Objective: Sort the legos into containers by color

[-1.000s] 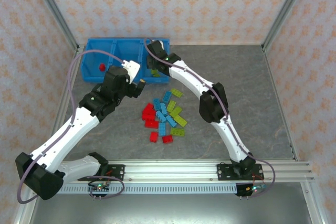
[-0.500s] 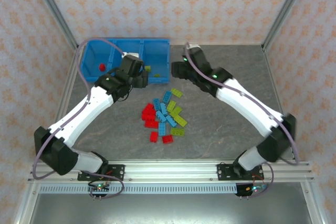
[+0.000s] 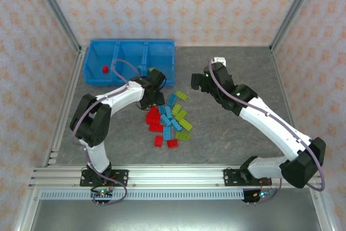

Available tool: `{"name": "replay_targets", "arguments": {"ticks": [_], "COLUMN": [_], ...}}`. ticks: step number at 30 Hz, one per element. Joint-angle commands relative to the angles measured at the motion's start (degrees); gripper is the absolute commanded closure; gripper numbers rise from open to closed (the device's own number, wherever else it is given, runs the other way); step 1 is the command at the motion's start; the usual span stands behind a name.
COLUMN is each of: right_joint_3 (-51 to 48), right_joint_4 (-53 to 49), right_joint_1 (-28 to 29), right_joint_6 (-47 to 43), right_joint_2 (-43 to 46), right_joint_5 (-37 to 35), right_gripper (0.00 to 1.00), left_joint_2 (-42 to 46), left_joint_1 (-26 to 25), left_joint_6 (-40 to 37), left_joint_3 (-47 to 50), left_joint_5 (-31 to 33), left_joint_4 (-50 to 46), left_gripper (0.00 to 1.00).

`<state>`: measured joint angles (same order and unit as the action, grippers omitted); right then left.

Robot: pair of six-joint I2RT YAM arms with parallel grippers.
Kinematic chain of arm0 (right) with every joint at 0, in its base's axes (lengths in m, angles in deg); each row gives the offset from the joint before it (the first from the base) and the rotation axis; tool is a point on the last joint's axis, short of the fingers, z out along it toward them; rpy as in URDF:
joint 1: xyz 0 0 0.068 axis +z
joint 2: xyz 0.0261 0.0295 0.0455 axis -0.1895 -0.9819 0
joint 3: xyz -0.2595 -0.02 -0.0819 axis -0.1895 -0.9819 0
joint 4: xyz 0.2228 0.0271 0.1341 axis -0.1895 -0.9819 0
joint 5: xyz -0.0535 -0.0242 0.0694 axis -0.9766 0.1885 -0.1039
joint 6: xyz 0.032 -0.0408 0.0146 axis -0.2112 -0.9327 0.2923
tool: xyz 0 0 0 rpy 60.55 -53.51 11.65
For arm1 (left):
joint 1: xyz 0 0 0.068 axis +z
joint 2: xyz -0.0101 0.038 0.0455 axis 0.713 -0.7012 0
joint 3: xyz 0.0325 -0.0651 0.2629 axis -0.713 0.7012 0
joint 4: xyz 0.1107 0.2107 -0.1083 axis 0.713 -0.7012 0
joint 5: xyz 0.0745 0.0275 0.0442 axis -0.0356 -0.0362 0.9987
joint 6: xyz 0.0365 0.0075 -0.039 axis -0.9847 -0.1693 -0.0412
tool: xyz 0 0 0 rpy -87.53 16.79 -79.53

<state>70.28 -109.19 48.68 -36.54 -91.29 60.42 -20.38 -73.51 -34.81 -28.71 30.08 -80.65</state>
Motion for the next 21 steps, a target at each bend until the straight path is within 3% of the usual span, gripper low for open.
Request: {"name": "replay_targets", "arguments": {"ticks": [1, 19, 21], "right_joint_3": [1.7, 1.4, 1.4], "right_joint_4": [-2.7, -2.8, -2.8], "right_joint_1": [-0.3, -0.3, -0.3], "right_joint_6": [1.7, 3.8, 4.1], "right_joint_2": [-1.4, -2.2, -2.4], "right_joint_5": [-0.8, 0.5, 0.9], "right_gripper": [0.01, 0.01, 0.01], "left_joint_2": [-1.9, -10.1, -10.8], "left_joint_1": [-0.4, -0.6, -0.6], "left_joint_6": [1.2, -0.6, -0.8], "left_joint_3": [-3.8, -5.3, -5.4], "left_joint_5": [0.6, -3.9, -3.4], "left_joint_4": [-0.4, 3.8, 3.0], "left_gripper": [0.41, 0.43, 0.48]}}
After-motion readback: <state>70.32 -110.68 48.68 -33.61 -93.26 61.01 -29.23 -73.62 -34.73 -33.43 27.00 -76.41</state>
